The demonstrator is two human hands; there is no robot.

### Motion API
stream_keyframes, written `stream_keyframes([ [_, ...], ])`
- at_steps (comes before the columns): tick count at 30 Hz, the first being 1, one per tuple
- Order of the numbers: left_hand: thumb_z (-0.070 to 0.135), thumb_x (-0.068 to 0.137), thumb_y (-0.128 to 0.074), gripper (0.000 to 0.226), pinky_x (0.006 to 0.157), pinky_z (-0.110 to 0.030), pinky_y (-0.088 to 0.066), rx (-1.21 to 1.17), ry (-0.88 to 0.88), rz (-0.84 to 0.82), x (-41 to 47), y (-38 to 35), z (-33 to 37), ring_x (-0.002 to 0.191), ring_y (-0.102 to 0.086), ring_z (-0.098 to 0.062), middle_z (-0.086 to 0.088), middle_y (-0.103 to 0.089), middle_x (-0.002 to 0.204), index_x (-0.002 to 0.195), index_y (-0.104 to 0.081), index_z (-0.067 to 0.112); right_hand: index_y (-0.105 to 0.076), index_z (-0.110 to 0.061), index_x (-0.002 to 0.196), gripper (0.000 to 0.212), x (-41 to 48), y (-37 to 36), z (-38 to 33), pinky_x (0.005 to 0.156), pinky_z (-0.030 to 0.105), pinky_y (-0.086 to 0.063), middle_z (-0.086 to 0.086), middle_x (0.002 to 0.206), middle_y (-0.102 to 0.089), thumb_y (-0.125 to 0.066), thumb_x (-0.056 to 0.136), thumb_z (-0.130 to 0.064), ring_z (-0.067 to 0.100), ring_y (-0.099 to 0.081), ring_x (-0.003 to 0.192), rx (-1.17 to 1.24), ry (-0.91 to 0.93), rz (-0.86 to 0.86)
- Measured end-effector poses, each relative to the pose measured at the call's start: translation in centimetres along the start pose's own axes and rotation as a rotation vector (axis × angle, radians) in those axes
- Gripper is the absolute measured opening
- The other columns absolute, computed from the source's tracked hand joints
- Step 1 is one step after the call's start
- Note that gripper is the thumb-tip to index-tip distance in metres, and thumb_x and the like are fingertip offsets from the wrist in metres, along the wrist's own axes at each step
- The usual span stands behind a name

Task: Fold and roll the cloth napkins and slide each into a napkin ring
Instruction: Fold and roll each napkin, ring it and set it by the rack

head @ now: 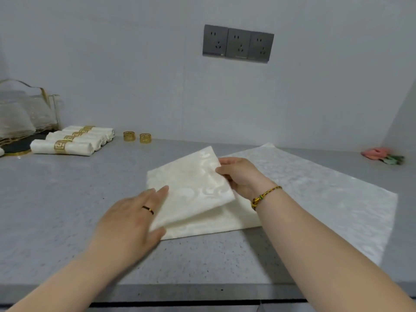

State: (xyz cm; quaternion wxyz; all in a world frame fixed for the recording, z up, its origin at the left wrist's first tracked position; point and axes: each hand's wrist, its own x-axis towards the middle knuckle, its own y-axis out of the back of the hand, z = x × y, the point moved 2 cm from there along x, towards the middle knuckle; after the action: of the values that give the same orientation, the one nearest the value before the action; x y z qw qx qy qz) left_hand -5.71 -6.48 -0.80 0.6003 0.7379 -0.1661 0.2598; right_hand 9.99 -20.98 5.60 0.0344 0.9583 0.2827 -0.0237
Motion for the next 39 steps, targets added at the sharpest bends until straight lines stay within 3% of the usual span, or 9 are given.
stream_keyframes([
  [5, 0.044, 0.057, -0.056, 0.063, 0.049, -0.022, -0.052, -0.038, -0.069, 0.007, 0.0, -2.3, 0.4, 0.066, -0.07, -0.013, 0.001, -0.072, 0.096, 0.113, -0.06, 0.017, -0.058, 0.004, 0.114, 0.032, 0.4, 4.8, 1.5, 0.05, 0.019, -0.044, 0.009, 0.073, -0.057, -0.045, 0.086, 0.011, 0.013, -0.052, 0.055, -0.262, -0.039, 0.15],
  [12, 0.047, 0.068, -0.036, 0.055, 0.059, -0.022, -0.054, -0.12, -0.159, -0.03, 0.5, -3.1, 0.6, 0.073, -0.07, -0.012, 0.004, -0.071, 0.099, 0.107, -0.068, 0.024, -0.056, 0.0, 0.114, 0.032, 1.0, 8.2, 5.3, 0.053, 0.011, -0.036, -0.005, 0.075, -0.045, -0.044, 0.086, 0.009, 0.017, -0.048, 0.076, -0.702, -0.005, 0.229],
  [17, 0.055, 0.093, -0.012, 0.063, 0.069, -0.023, -0.053, -0.197, -0.226, -0.103, 0.9, -3.1, 1.1, 0.086, -0.068, -0.009, 0.011, -0.069, 0.103, 0.103, -0.069, 0.03, -0.059, -0.001, 0.111, 0.028, 0.9, 9.8, 6.9, 0.047, 0.004, -0.039, -0.008, 0.075, -0.049, -0.049, 0.086, 0.007, 0.007, -0.046, 0.062, -0.455, 0.01, 0.321],
  [24, 0.047, 0.096, -0.004, 0.071, 0.074, -0.018, -0.051, -0.199, -0.354, -0.052, 1.7, -3.1, 3.3, 0.084, -0.067, -0.005, 0.014, -0.071, 0.095, 0.095, -0.073, 0.029, -0.059, 0.002, 0.111, 0.028, 1.2, 10.2, 7.6, 0.071, 0.015, -0.042, 0.005, 0.095, -0.056, -0.05, 0.085, 0.008, 0.018, -0.051, 0.092, -0.279, 0.042, 0.416],
  [27, 0.042, 0.09, -0.047, 0.031, 0.054, -0.017, -0.053, -0.209, -0.454, -0.076, 2.5, -2.8, 4.7, 0.066, -0.068, -0.006, 0.014, -0.072, 0.081, 0.086, -0.075, 0.028, -0.058, -0.002, 0.109, 0.026, 1.2, 10.2, 7.7, 0.062, 0.009, -0.043, 0.002, 0.091, -0.057, -0.049, 0.086, 0.007, 0.015, -0.052, 0.081, -0.254, 0.061, 0.425],
  [28, 0.037, 0.067, -0.076, 0.015, 0.047, -0.016, -0.052, -0.166, -0.486, -0.092, 2.7, -2.7, 4.9, 0.057, -0.066, -0.006, 0.015, -0.071, 0.073, 0.08, -0.075, 0.029, -0.057, -0.005, 0.107, 0.025, 1.1, 10.1, 7.6, 0.056, 0.006, -0.043, -0.001, 0.085, -0.055, -0.048, 0.086, 0.007, 0.012, -0.051, 0.073, -0.236, 0.062, 0.422],
  [29, 0.03, 0.04, -0.089, 0.036, 0.041, -0.015, -0.049, -0.107, -0.522, -0.146, 2.9, -3.2, 5.1, 0.05, -0.063, -0.006, 0.016, -0.069, 0.064, 0.073, -0.075, 0.031, -0.056, -0.006, 0.105, 0.025, 1.0, 10.1, 7.6, 0.05, 0.004, -0.041, -0.004, 0.08, -0.053, -0.048, 0.086, 0.008, 0.01, -0.049, 0.067, -0.213, 0.064, 0.419],
  [32, 0.012, 0.012, -0.087, 0.05, 0.032, -0.012, -0.041, -0.045, -0.457, -0.161, 3.3, -3.7, 4.3, 0.035, -0.054, -0.007, 0.017, -0.06, 0.047, 0.054, -0.069, 0.032, -0.054, -0.008, 0.098, 0.022, 0.5, 9.5, 7.3, 0.043, 0.005, -0.038, -0.002, 0.073, -0.049, -0.049, 0.085, 0.01, 0.01, -0.044, 0.059, -0.199, 0.075, 0.366],
  [39, 0.009, 0.029, -0.088, 0.035, 0.064, -0.026, -0.053, -0.072, -0.299, -0.101, 3.8, -3.3, -2.7, 0.061, -0.069, -0.014, 0.011, -0.069, 0.059, 0.049, -0.069, 0.031, -0.058, -0.016, 0.08, 0.014, -1.4, 7.1, 6.5, 0.051, 0.007, -0.039, -0.007, 0.074, -0.054, -0.052, 0.089, -0.007, 0.005, -0.047, 0.061, -0.528, 0.172, 0.154],
])
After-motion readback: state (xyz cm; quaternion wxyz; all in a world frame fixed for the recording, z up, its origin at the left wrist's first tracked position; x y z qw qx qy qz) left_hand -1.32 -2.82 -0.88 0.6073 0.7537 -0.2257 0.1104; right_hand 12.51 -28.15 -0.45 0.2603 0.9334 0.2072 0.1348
